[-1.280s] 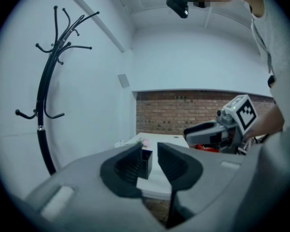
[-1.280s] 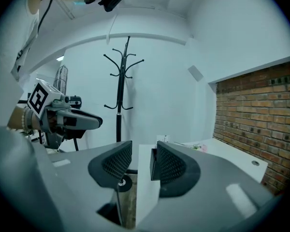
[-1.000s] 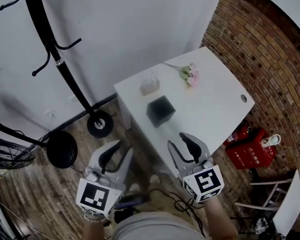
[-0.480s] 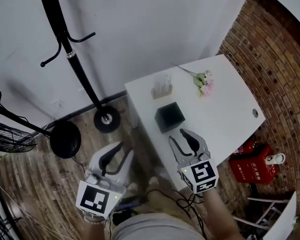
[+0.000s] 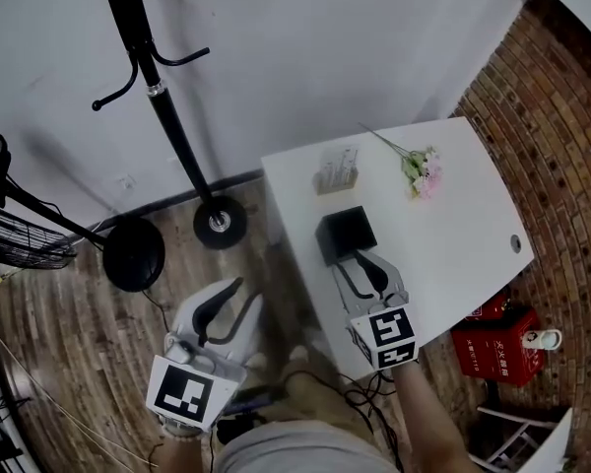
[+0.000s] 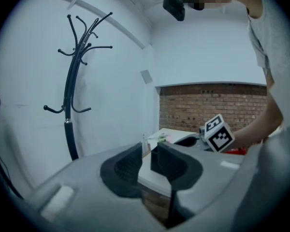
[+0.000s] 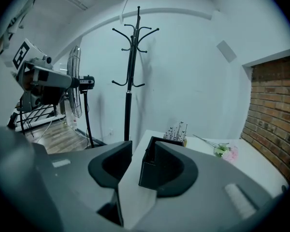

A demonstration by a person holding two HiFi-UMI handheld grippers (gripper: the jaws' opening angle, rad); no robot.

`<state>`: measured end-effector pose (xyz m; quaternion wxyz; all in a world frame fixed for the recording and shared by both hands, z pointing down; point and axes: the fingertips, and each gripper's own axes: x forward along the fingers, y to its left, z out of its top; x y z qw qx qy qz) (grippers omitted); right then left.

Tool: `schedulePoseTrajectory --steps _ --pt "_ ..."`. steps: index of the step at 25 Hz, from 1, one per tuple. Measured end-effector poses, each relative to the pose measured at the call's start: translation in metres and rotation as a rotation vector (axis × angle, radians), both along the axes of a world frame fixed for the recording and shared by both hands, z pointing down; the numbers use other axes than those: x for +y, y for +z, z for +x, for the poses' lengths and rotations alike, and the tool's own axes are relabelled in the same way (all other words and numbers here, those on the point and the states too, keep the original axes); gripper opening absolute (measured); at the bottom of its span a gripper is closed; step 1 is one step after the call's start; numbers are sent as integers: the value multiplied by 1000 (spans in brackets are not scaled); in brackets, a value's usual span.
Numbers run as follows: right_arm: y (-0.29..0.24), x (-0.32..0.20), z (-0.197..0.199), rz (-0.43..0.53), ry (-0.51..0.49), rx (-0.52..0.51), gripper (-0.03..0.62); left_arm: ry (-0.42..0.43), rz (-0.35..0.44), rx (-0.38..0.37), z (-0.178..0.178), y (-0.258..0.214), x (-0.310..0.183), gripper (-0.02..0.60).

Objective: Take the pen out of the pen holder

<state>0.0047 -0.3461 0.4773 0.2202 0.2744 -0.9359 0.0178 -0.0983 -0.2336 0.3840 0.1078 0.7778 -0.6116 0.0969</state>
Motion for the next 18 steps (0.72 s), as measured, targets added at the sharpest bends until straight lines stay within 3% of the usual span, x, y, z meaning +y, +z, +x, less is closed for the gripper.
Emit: schedulePoseTrajectory --steps 10,18 --pt "22 -15 -10 -4 -24 50 129 -40 -2 -6 -8 -1 -3 87" --pt "26 -20 -9 -11 -5 50 44 -42 -9 -5 -11 0 -5 87"
